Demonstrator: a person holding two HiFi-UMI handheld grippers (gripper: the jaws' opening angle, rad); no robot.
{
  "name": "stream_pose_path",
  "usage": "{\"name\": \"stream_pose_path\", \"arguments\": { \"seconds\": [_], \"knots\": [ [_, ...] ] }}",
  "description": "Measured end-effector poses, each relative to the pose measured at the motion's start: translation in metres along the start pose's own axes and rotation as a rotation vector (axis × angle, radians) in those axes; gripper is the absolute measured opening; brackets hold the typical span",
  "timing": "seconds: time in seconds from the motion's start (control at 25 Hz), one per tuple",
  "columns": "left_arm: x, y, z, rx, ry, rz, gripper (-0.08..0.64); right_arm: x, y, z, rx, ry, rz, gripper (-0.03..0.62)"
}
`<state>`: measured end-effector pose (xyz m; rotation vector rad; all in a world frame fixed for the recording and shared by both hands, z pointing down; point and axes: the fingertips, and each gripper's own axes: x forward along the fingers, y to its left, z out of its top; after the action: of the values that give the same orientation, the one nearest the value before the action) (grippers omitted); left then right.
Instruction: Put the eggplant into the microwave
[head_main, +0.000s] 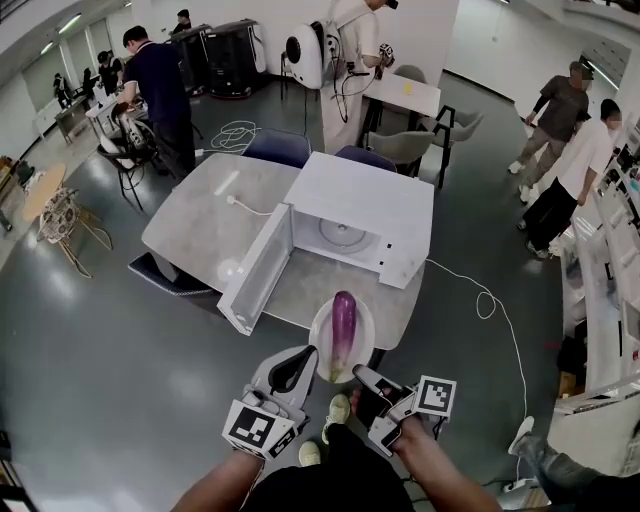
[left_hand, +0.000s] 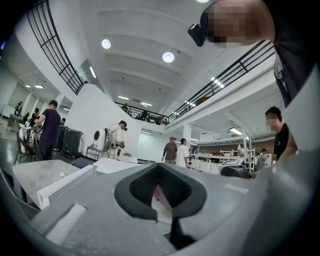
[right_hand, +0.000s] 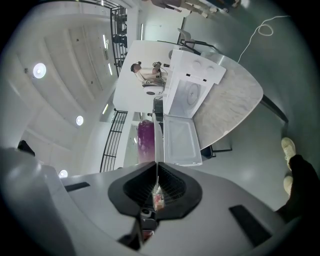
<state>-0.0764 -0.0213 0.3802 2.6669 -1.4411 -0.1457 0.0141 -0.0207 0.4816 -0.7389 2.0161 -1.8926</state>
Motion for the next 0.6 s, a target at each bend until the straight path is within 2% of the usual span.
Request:
{"name": "stream_pose_path", "arguments": {
  "seconds": [0.6],
  "knots": [
    [0.133, 0.063, 0.014, 0.018, -0.022, 0.043, 0.009, 0.07, -0.022, 0.12, 0.01, 0.078, -0.033, 0.015]
  ]
}}
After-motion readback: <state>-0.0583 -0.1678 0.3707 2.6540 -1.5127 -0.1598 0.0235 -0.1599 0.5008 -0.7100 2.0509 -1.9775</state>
